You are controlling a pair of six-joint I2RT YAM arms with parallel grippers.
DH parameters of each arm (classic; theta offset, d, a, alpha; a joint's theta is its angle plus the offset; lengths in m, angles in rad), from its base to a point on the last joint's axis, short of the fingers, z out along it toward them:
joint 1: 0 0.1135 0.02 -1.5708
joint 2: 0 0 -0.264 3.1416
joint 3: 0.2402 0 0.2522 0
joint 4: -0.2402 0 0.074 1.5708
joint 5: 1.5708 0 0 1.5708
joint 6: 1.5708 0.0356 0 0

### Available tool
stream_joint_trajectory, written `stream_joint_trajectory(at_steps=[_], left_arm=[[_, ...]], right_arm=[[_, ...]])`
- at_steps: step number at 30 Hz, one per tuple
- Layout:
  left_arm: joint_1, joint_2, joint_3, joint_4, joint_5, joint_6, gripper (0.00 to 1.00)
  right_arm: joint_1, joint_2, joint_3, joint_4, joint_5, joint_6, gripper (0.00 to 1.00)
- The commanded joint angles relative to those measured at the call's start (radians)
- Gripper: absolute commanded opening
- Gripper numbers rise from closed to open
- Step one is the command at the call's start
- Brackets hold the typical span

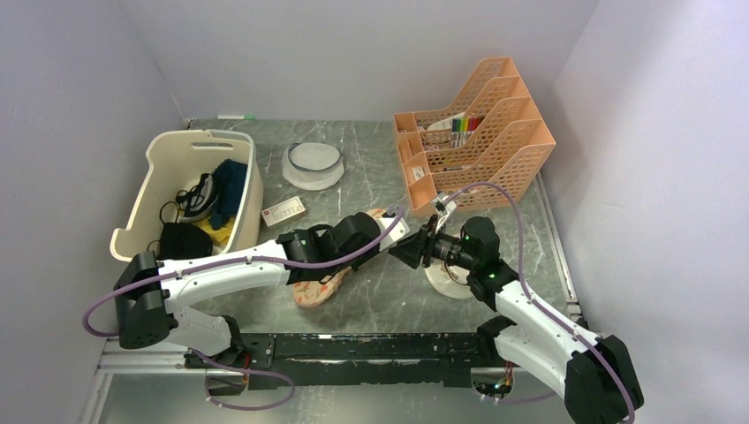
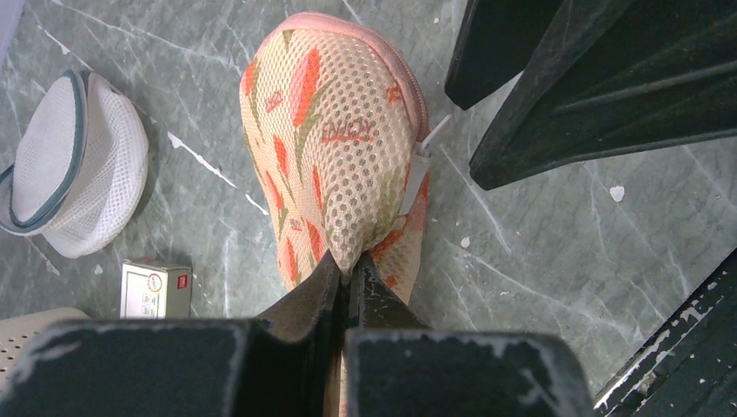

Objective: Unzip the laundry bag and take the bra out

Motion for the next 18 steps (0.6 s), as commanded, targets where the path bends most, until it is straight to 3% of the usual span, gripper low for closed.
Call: stream_joint_trajectory(at_steps=[1,18], left_arm=[[-0.001,-0.004,0.002,0.041,0.014,0.009,0.07],[-0.001,0.004,0.004,0.039,0.031,0.004,0.07]], right_arm=[[-0.007,0.013,0.001,0.100,-0.036,-0.016,0.45],[-0.008,0.072,0.016,0.147,-0.064,-0.015,0.47]])
